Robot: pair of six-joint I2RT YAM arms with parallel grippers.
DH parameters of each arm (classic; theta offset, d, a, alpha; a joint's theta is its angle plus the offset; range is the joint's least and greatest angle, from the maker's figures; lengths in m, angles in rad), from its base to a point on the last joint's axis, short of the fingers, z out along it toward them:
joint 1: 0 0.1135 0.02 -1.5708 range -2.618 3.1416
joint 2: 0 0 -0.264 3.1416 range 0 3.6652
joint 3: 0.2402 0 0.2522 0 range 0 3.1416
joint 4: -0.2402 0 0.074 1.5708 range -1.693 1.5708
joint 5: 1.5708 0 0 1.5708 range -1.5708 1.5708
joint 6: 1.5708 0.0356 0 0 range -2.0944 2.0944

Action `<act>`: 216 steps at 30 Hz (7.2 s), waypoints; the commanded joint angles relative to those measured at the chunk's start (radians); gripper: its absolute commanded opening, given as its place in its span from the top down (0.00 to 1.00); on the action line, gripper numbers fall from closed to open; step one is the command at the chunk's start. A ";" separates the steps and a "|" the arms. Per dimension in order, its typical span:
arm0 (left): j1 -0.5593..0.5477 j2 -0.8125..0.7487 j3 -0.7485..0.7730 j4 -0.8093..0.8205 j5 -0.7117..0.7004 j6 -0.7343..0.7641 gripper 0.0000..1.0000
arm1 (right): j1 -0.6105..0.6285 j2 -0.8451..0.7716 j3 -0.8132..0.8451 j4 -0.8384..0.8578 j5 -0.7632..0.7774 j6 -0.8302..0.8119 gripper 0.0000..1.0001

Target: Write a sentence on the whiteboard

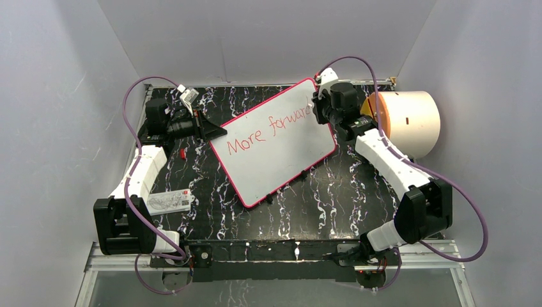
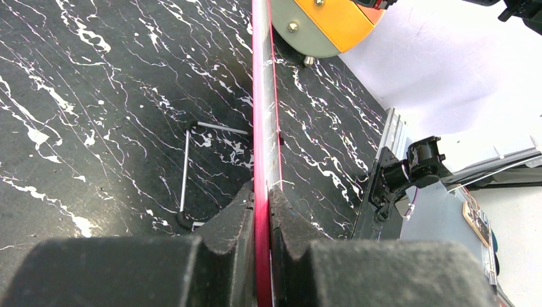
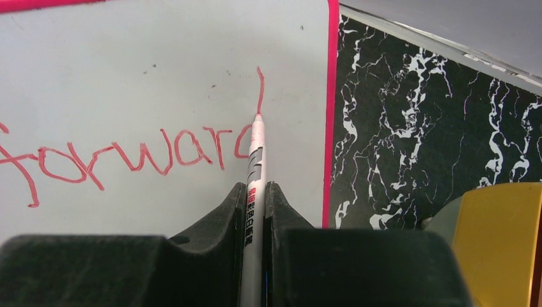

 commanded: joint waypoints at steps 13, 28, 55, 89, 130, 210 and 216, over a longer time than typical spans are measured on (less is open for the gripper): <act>-0.032 0.041 -0.037 -0.114 -0.063 0.071 1.00 | 0.001 -0.063 -0.064 -0.034 -0.014 0.006 1.00; -0.032 0.041 -0.035 -0.115 -0.070 0.069 1.00 | 0.000 -0.089 -0.099 0.013 0.065 0.008 1.00; -0.029 -0.203 -0.041 0.011 -0.338 -0.147 0.61 | 0.086 -0.316 -0.152 -0.063 -0.005 0.091 1.00; -0.012 -0.418 -0.501 0.408 -0.262 -0.485 0.66 | 0.573 -0.361 -0.338 0.095 0.241 0.187 1.00; -0.012 -0.414 -0.441 0.051 -0.304 -0.151 1.00 | 0.812 -0.146 -0.216 0.057 0.507 0.182 1.00; -0.012 -0.401 -0.436 0.036 -0.323 -0.152 1.00 | 0.847 -0.101 -0.261 0.023 0.546 0.255 1.00; -0.012 -0.401 -0.437 0.036 -0.322 -0.152 1.00 | 0.845 -0.098 -0.271 0.073 0.557 0.236 1.00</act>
